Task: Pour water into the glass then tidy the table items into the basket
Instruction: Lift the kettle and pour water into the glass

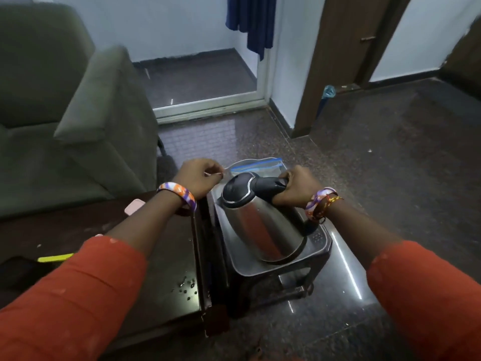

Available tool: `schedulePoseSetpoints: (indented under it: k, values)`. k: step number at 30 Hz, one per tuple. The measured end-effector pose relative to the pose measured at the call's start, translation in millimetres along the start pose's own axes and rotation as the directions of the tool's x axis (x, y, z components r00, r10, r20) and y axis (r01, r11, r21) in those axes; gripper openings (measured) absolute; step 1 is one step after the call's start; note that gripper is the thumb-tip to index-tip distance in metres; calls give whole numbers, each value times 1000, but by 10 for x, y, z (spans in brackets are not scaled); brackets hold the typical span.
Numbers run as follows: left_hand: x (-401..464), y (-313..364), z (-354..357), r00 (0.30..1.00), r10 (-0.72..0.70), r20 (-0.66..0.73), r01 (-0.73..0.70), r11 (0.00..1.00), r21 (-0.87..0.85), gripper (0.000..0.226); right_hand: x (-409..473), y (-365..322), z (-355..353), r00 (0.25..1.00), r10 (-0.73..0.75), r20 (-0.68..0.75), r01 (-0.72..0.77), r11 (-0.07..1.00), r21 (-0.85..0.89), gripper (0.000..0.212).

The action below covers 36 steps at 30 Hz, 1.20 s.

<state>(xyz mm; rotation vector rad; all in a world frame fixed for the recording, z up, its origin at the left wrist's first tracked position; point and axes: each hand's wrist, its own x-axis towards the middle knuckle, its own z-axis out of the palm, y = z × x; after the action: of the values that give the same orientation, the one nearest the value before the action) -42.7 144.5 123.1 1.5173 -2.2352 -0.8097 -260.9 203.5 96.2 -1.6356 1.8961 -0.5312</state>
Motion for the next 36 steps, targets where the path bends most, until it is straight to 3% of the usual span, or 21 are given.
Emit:
schedulePoseSetpoints:
  k: [5,11,15,19,22,28,31,36]
  values:
    - [-268,-494,-459,984,-123,-127,118,992,-51,23,-117,-576,-22,993,-57,-104,70,990,120,17]
    - [-664,-1349,-840,904,-334,-267,316,942,-109,29,-63,-1409,390,973,-155,-170,191,957,221,30]
    - [-995,-2064,-883,859,-455,-233,453,889,-65,43,-8,-1799,1056,983,-138,-118,163,958,236,32]
    - [-1300,-2813,-651,831,-546,-110,545,837,-41,63,21,-1937,1674,993,-104,-53,113,973,204,5]
    - [-1451,-3179,-376,788,-616,2,616,787,-34,82,37,-1923,1986,998,-69,-10,70,991,110,10]
    - [-1450,-3457,74,829,-548,110,552,834,-7,101,-49,-1826,2275,996,-46,82,52,996,-78,19]
    - [-1355,-3533,220,838,-530,132,536,844,-16,109,-96,-1819,2341,994,-36,106,52,987,-152,14]
    - [-1236,-3592,351,858,-502,108,502,864,22,85,-60,-1927,2421,982,-28,184,79,958,-276,21]
